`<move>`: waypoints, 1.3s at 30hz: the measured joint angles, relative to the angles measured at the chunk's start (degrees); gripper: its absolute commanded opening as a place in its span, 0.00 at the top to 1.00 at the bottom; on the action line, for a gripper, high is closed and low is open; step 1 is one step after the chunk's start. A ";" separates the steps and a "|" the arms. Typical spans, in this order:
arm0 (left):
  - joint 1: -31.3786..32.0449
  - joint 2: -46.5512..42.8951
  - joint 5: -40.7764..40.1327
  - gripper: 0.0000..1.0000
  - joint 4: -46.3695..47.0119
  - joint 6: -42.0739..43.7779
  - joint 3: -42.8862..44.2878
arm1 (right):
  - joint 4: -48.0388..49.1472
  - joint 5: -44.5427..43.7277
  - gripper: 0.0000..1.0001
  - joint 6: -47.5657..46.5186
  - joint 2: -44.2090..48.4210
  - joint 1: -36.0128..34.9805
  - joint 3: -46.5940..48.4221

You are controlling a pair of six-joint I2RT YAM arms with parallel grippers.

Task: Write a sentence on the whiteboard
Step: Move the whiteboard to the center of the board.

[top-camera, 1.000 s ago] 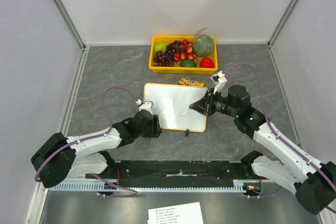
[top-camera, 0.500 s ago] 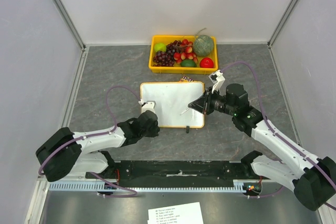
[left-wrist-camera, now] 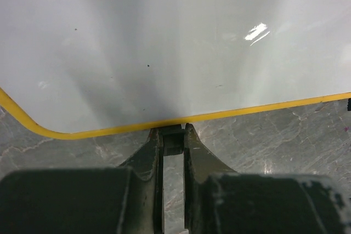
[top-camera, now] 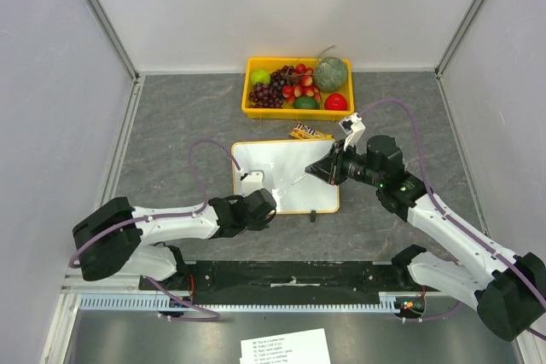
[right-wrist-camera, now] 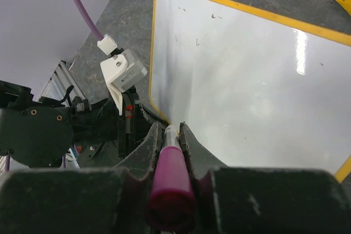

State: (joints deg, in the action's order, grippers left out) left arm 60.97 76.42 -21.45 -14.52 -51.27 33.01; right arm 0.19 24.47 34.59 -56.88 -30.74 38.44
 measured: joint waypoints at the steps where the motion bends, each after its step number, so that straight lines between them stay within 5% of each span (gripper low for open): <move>1: 0.72 0.31 -0.24 0.98 -0.79 -1.01 0.48 | 0.02 -0.02 1.00 -0.07 0.00 0.00 0.00; 9: 7.23 2.97 -1.53 0.93 -8.13 -8.66 4.63 | 0.09 -0.50 1.00 -0.59 0.04 0.00 0.00; 20: 13.09 3.28 0.81 0.32 -10.64 -14.34 5.84 | 0.04 -0.96 1.00 -1.29 0.15 0.00 0.00; 33: 13.42 -15.45 1.77 0.05 -12.39 -10.21 5.95 | -1.53 -1.36 1.00 -2.97 2.86 0.00 0.96; 39: 12.70 -19.76 0.42 0.00 -15.39 -4.83 8.79 | -2.73 -2.14 1.00 -3.61 4.09 0.00 0.96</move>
State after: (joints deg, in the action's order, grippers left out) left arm 73.67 56.66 -21.04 -29.91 -56.10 41.80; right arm -2.55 22.33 30.98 -52.80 -30.74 39.40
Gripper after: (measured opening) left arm 0.987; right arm 0.165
